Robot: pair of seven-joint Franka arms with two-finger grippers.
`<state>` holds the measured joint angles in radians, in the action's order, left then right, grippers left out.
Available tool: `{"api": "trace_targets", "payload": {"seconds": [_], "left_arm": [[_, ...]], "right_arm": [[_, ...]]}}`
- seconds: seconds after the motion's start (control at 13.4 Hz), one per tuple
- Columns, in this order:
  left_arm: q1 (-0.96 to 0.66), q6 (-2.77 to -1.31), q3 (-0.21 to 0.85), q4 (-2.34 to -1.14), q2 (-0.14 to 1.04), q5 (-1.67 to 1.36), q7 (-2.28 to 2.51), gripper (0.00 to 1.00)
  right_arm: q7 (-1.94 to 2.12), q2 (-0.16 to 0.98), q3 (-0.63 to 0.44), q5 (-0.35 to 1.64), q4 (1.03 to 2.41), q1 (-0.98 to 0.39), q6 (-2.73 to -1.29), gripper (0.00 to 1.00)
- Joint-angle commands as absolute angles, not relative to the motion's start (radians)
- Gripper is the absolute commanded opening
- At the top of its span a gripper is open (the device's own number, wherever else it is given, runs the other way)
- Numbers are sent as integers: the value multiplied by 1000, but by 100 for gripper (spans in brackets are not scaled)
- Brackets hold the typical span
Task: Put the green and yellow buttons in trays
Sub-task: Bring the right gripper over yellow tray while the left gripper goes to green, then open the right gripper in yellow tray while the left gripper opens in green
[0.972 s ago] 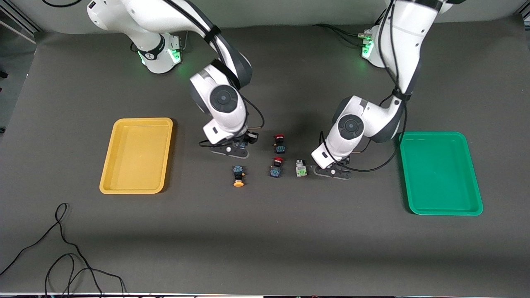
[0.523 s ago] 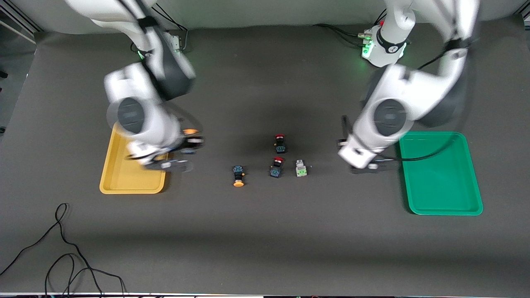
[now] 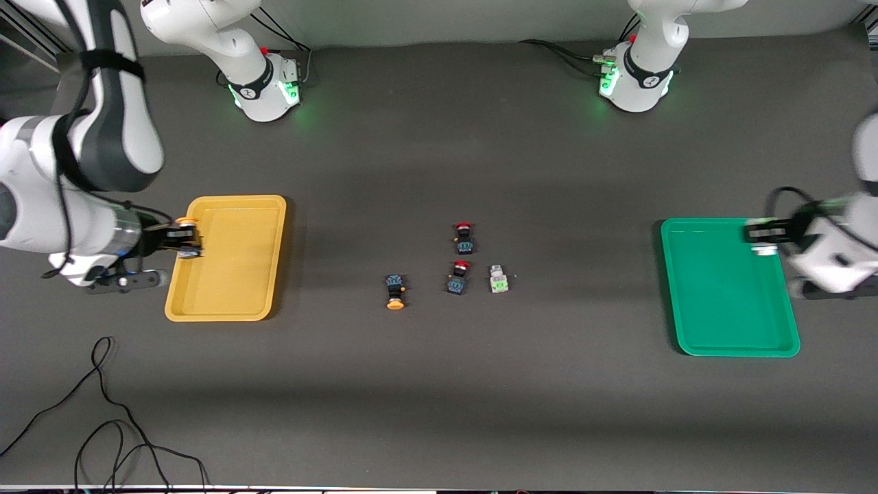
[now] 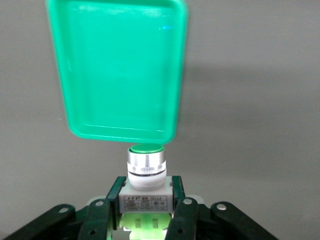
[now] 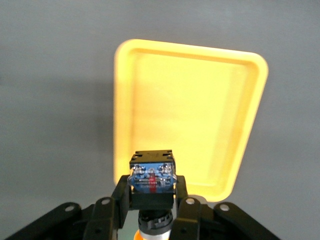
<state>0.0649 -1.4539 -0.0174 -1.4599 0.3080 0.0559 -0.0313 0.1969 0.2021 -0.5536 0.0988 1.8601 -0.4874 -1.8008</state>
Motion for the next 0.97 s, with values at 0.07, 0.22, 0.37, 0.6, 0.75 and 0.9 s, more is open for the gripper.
{"api": "trace_targets", "payload": {"seconds": [0.07, 0.22, 0.37, 0.6, 0.75, 0.9], "left_arm": [[126, -1732, -2, -1748, 252, 109, -113, 0], [172, -2025, -3, -1984, 216, 109, -168, 0], [195, -2169, -2, -2074, 225, 109, -187, 0], [219, -2297, -3, -2126, 271, 109, -190, 0], [232, -2383, -5, -2140, 316, 109, -210, 0], [262, -2446, -5, -2140, 356, 110, -231, 0]], "right_arm": [[303, 164, -626, 94, 2164, -505, -2136, 27], [316, 214, -634, 103, 2224, -502, -2264, 27], [345, 279, -634, 127, 2223, -499, -2315, 27], [464, 380, -635, 244, 2211, -483, -2368, 27], [485, 426, -635, 294, 2186, -483, -2372, 58], [474, 425, -634, 298, 2146, -485, -2317, 100]]}}
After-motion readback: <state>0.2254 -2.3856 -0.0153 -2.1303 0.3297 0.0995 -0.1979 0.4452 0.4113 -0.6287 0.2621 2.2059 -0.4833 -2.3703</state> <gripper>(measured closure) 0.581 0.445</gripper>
